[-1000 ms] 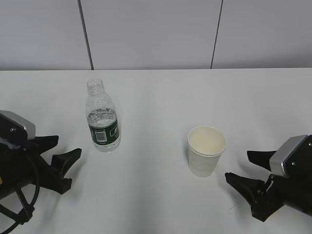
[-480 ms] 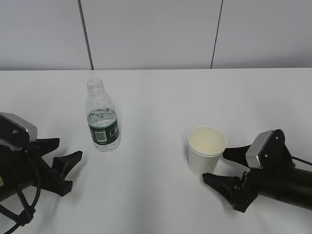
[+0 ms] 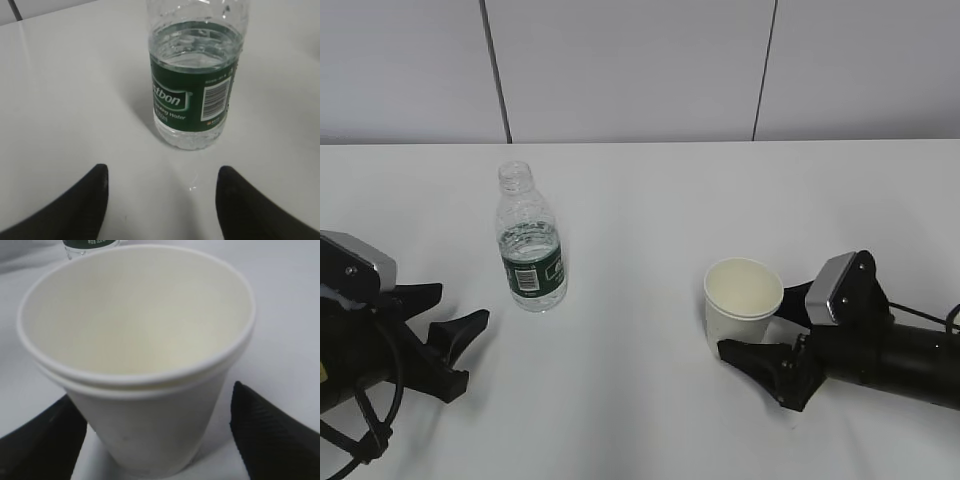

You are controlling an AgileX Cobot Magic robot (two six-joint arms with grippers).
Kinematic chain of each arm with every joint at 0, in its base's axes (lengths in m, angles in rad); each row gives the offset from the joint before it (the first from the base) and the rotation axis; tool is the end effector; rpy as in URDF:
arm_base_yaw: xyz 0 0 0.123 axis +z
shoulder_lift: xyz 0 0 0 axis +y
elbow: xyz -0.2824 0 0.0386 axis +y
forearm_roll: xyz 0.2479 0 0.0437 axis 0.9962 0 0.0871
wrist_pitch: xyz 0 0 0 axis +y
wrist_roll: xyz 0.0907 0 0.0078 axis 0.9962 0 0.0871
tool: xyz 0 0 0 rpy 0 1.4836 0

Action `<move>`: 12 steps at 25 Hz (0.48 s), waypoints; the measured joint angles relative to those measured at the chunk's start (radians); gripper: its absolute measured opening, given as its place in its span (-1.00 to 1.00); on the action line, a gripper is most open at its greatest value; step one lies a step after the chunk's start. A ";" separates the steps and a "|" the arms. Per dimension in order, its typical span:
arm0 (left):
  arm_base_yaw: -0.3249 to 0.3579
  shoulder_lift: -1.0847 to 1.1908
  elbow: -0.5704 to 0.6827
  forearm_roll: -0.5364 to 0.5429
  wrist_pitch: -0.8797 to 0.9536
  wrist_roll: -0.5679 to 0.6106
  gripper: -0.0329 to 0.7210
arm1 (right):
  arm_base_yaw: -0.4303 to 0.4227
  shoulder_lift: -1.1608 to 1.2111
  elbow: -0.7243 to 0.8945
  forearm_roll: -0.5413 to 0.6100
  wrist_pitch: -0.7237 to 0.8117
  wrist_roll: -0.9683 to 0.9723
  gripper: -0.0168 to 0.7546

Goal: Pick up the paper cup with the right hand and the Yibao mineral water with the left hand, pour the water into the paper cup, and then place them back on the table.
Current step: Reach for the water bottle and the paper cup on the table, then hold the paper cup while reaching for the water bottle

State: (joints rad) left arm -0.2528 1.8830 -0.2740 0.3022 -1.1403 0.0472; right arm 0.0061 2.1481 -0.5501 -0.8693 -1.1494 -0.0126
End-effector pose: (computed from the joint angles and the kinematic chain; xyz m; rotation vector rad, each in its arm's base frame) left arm 0.2246 -0.0834 0.0963 0.5926 1.8768 -0.3194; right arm 0.2787 0.0651 0.0555 -0.8816 1.7836 0.5199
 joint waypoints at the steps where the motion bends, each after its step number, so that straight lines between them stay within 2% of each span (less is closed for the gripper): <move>1: 0.000 0.000 0.000 0.000 0.000 0.000 0.22 | 0.000 0.012 -0.019 -0.018 0.000 0.018 0.79; 4: 0.000 0.000 0.000 0.000 0.000 0.000 0.22 | 0.005 0.043 -0.065 -0.052 0.000 0.047 0.79; 12: 0.000 0.000 0.000 0.000 0.000 0.000 0.22 | 0.059 0.053 -0.108 -0.048 0.000 0.055 0.75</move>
State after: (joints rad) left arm -0.2528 1.8830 -0.2740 0.3022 -1.1403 0.0472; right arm 0.0650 2.2007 -0.6581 -0.9178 -1.1494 0.0427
